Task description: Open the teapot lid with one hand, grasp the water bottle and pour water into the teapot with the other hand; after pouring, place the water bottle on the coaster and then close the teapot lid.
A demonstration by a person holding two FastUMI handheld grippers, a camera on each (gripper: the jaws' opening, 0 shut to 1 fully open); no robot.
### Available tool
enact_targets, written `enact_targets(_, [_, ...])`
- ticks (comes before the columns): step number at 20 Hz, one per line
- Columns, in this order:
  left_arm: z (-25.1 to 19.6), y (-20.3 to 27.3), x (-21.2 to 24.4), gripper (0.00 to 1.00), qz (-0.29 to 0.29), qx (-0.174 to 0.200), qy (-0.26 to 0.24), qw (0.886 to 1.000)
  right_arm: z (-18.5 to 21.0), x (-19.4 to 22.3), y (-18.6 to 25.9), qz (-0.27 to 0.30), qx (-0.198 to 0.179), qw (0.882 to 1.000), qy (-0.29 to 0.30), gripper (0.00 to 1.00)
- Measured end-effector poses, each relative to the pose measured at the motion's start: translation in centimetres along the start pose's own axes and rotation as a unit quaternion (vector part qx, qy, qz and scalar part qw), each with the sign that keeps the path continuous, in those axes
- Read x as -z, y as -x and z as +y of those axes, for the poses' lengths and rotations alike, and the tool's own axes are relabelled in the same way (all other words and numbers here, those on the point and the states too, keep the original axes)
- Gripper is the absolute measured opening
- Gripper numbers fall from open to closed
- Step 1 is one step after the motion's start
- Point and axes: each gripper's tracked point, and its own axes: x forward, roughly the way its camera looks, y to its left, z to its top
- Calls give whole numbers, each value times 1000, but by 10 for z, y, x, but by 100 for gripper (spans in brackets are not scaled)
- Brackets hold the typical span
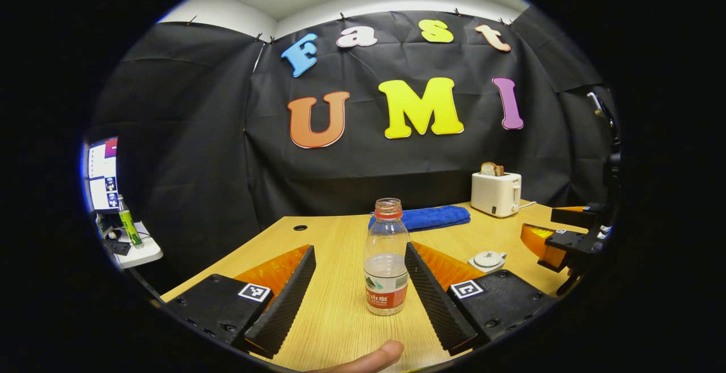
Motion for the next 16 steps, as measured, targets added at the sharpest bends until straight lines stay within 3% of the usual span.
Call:
enact_targets(6, [-1,-7,9,99,12,3,11,1000,38,17,-30,19,-28,999,8,96])
enact_targets(12, [6,-12,12,99,11,-1,7,1000,54,26,-50,24,-17,1000,7,91])
enact_targets(16, [18,-17,20,99,21,-20,5,1000,63,33,-61,30,-10,999,9,75])
